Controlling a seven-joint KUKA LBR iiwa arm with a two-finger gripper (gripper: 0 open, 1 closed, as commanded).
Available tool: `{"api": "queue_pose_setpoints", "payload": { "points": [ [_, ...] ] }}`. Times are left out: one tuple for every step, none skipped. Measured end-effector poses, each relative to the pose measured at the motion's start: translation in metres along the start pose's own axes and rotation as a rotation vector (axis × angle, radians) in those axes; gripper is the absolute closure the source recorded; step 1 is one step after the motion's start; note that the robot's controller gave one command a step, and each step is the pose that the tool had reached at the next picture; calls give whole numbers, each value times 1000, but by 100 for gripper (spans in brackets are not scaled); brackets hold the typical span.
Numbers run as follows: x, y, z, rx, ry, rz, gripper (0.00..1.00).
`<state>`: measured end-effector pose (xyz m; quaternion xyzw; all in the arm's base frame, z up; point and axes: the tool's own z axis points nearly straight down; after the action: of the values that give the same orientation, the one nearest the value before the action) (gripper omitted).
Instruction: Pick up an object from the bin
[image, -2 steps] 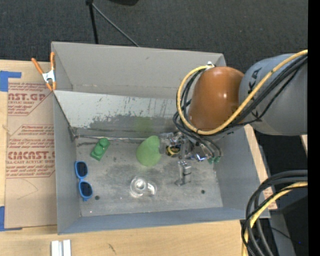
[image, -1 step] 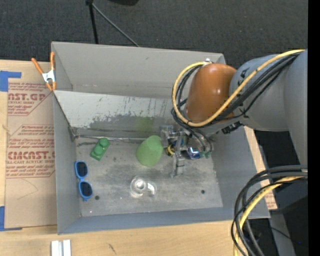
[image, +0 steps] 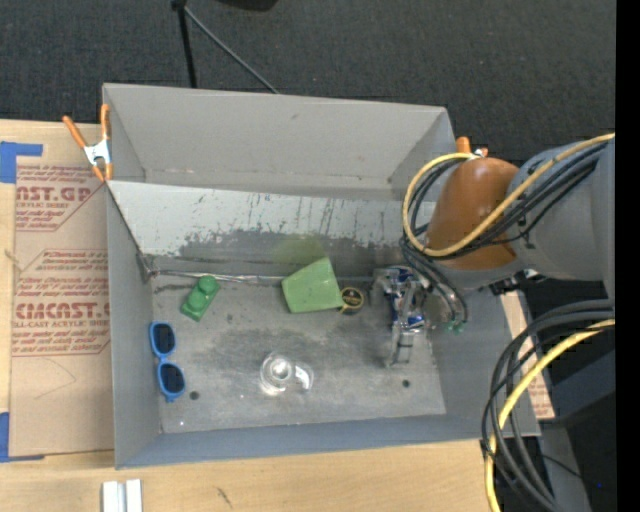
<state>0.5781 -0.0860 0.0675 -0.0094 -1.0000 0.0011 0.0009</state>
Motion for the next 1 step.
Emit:
{"api": "queue_pose_setpoints", "payload": {
  "points": [
    [-22, -49, -6, -18, -17, 105, 0]
  ]
}}
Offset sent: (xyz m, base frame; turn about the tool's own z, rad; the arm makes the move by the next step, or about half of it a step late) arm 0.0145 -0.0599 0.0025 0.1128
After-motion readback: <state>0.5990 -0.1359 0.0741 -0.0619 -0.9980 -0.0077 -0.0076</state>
